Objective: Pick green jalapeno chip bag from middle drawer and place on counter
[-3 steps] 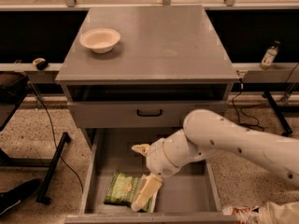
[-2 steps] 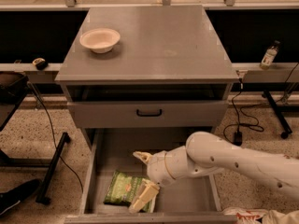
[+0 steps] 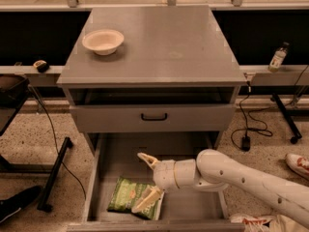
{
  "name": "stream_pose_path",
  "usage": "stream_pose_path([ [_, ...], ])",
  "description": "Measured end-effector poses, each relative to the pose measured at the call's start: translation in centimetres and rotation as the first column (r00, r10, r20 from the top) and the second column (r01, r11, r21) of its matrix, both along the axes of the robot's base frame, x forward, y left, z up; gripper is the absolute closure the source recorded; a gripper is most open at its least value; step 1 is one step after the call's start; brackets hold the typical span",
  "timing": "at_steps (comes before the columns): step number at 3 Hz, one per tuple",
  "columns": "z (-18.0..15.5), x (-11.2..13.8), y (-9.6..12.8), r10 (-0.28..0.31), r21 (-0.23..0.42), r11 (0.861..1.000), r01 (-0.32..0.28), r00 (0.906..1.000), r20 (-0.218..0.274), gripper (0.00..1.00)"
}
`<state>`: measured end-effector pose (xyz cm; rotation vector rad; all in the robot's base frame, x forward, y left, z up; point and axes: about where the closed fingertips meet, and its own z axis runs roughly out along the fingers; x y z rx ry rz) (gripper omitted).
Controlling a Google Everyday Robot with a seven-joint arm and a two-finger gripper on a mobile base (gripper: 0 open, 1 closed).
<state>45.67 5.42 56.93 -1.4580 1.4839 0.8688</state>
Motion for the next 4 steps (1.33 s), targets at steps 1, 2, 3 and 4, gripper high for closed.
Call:
stream_pose_path([
  [1, -1.8, 1.5, -0.3, -0.044, 0.039, 0.998, 0.046, 0.9978, -0.049, 0.00],
  [2, -6.7, 2.8, -1.0, -0.145, 0.049, 0.987, 0.150, 0.9839, -0.105, 0.00],
  [3, -11.3, 3.9, -1.4, -0.238, -0.017, 0.971, 0.237, 0.9641, -0.118, 0.00],
  [4, -14.3, 4.1, -1.5, -0.283, -0.123, 0.955, 0.271, 0.9544, -0.096, 0.00],
])
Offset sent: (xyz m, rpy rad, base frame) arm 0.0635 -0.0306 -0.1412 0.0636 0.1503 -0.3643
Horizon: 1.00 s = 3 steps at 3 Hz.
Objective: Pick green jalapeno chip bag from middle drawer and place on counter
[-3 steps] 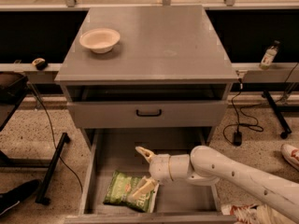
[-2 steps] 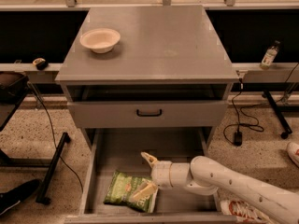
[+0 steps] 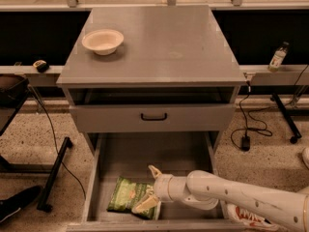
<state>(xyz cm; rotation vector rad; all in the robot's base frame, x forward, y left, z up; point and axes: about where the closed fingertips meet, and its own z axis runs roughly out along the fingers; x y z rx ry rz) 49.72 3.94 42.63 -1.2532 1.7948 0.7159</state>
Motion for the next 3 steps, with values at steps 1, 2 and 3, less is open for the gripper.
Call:
stream_pose_path([
  [1, -1.4, 0.3, 0.7, 0.022, -0.082, 0.996, -0.020, 0.9995, 0.023, 0.00],
  [2, -2.8, 0.7, 2.6, 0.068, -0.083, 0.994, -0.065, 0.9973, 0.029, 0.09],
  [3, -4.6, 0.6, 4.6, 0.114, -0.053, 0.992, -0.114, 0.9935, 0.002, 0.16],
])
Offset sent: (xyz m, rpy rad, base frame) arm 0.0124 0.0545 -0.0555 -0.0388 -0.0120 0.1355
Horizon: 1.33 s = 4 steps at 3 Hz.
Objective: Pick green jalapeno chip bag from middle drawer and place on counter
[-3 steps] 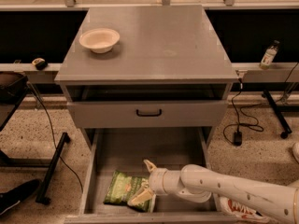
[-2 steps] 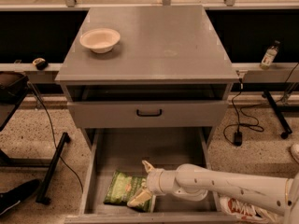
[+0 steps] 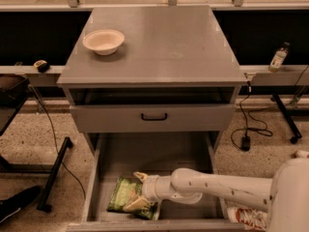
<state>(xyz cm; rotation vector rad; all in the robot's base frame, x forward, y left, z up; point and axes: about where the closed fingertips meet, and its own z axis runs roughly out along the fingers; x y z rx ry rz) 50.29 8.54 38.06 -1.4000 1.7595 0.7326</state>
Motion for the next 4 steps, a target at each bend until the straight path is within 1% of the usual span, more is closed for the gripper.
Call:
stream_pose_path([
  [1, -0.97, -0.28, 0.84, 0.022, 0.006, 1.000, -0.022, 0.9996, -0.018, 0.16],
  [2, -0.63, -0.50, 1.20, 0.030, 0.043, 0.999, -0.029, 0.9995, -0.013, 0.28],
  [4, -0.10, -0.67, 1.59, 0.041, 0.063, 0.997, -0.040, 0.9990, -0.017, 0.70],
])
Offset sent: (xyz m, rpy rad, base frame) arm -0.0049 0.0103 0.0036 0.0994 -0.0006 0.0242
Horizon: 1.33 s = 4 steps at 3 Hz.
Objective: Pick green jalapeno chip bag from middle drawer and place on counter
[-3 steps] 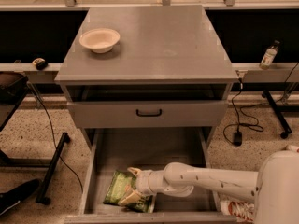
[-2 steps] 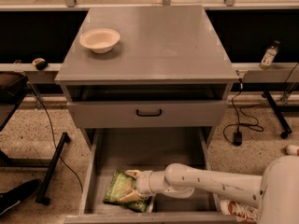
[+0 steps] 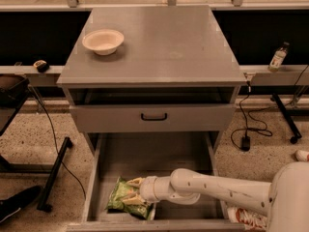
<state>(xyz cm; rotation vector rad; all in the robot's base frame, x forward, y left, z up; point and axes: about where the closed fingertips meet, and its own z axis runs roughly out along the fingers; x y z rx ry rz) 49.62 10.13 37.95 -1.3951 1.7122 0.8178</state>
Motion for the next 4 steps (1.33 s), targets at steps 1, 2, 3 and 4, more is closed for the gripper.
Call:
stream_pose_path([
  [1, 1.1, 0.2, 0.0, -0.001, 0.057, 0.998, 0.000, 0.9999, 0.012, 0.86],
  [2, 4.8, 0.5, -0.7, -0.001, 0.170, 0.985, -0.012, 0.9970, 0.077, 1.00],
  [3, 10.3, 0.2, -2.7, 0.028, 0.251, 0.966, -0.064, 0.9893, 0.143, 1.00],
  [4, 16.1, -0.7, -5.1, 0.079, 0.251, 0.960, -0.126, 0.9787, 0.189, 1.00],
])
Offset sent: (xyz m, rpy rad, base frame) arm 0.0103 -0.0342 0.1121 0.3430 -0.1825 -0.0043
